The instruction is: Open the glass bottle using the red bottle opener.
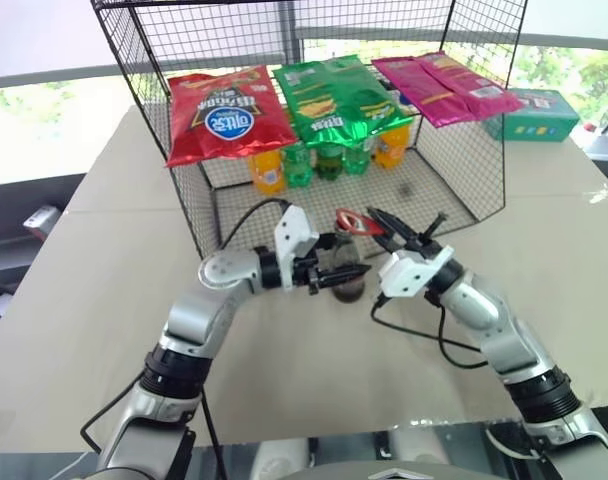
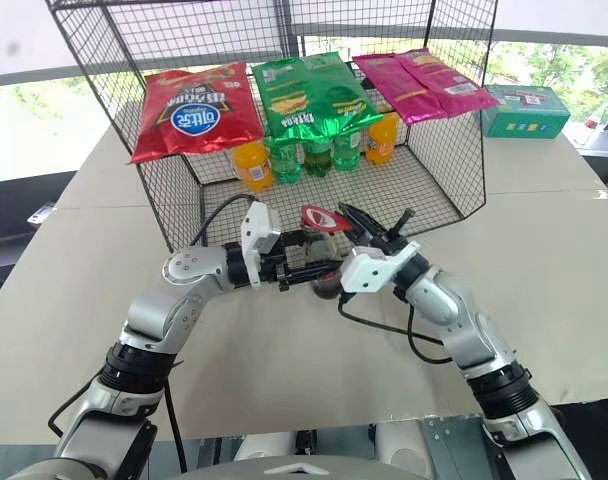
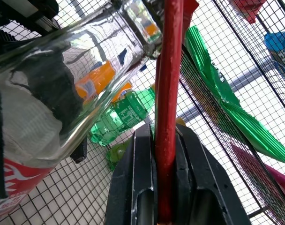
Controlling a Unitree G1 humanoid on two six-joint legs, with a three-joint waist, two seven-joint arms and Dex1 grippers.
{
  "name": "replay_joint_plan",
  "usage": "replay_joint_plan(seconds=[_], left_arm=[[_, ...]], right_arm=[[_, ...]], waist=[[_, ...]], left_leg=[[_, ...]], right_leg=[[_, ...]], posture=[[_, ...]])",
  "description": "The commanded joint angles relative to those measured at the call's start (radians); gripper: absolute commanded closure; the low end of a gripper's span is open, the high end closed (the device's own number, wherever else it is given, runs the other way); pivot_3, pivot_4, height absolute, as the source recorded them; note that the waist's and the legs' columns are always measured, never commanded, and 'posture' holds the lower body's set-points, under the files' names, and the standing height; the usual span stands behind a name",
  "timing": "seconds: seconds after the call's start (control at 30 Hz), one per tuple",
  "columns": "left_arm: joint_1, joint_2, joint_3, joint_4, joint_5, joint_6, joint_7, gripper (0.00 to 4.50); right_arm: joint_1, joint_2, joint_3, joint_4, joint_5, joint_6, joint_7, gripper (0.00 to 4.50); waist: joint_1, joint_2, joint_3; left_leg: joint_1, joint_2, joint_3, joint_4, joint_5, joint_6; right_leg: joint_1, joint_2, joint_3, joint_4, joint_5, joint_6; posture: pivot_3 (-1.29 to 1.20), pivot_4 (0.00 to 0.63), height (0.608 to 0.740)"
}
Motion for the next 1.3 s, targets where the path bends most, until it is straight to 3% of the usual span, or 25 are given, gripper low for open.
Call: replay_joint_plan(seconds=[0.03,0.4,0.47,0.57,0.77,0.97,1.1,1.3], left_arm=[[-0.003,-0.008,0.036,-0.049,-0.048,-0.004,-0.004,2.12],[0.0,-0.006,0.048,-0.059,-0.057,-0.015,0.004,2.12],[-0.003,-0.011,0.045,-0.057,-0.056,-0.015,0.01,1.06],[-0.001,-0.013,0.044,-0.059,-0.051,-0.019,0.015,0.01],[0.008,-0.005,0.055,-0.065,-0.062,-0.01,0.003,0.01],[0.013,0.003,0.056,-0.072,-0.077,-0.001,0.003,2.39],[0.017,0.01,0.048,-0.077,-0.08,0.007,-0.003,3.0],[0.024,0.013,0.03,-0.076,-0.068,0.007,-0.008,3.0]], right_arm=[[0.035,-0.034,0.022,0.075,-0.045,0.024,0.033,4.5],[0.04,-0.04,0.017,0.07,-0.044,0.028,0.028,4.5],[0.039,-0.04,0.017,0.068,-0.044,0.028,0.028,4.5],[0.041,-0.041,0.016,0.065,-0.044,0.029,0.028,4.5],[0.048,-0.042,0.011,0.056,-0.044,0.033,0.03,4.5],[0.054,-0.04,0.011,0.048,-0.045,0.036,0.032,4.5],[0.058,-0.037,0.01,0.044,-0.044,0.037,0.032,4.5],[0.074,-0.018,0.025,0.033,-0.037,0.037,0.032,4.5]], waist=[[0.0,0.0,0.0],[0.0,0.0,0.0],[0.001,0.0,0.0],[0.001,0.0,0.0],[0.001,0.0,0.0],[0.001,0.0,0.0],[0.001,0.0,-0.001],[0.001,0.0,-0.001]], left_leg=[[0.0,0.0,0.0,-0.001,0.0,0.0],[0.0,0.0,0.001,-0.006,0.0,0.0],[0.0,0.0,0.001,-0.006,0.0,0.0],[0.0,0.0,0.001,-0.006,0.0,0.0],[0.0,0.0,0.001,-0.006,0.0,0.0],[0.0,0.0,0.001,-0.006,0.0,0.0],[0.001,0.0,0.001,-0.005,0.0,0.0],[0.002,0.0,0.001,-0.005,0.0,0.0]], right_leg=[[0.0,0.0,0.0,0.0,0.0,0.0],[0.0,0.0,0.0,-0.006,0.0,0.0],[0.0,0.0,0.0,-0.006,0.0,0.0],[0.0,0.0,0.0,-0.007,0.0,0.0],[0.001,0.0,0.0,-0.007,0.0,0.0],[0.001,0.0,0.0,-0.007,0.0,0.0],[0.002,0.0,0.0,-0.007,0.0,0.0],[0.002,0.0,0.0,-0.007,0.0,0.0]], posture=[[0.0,0.15,0.74],[0.0,0.15,0.74],[0.0,0.15,0.74],[0.0,0.15,0.74],[0.0,0.15,0.74],[0.0,0.15,0.74],[0.0,0.15,0.74],[0.0,0.15,0.74]])
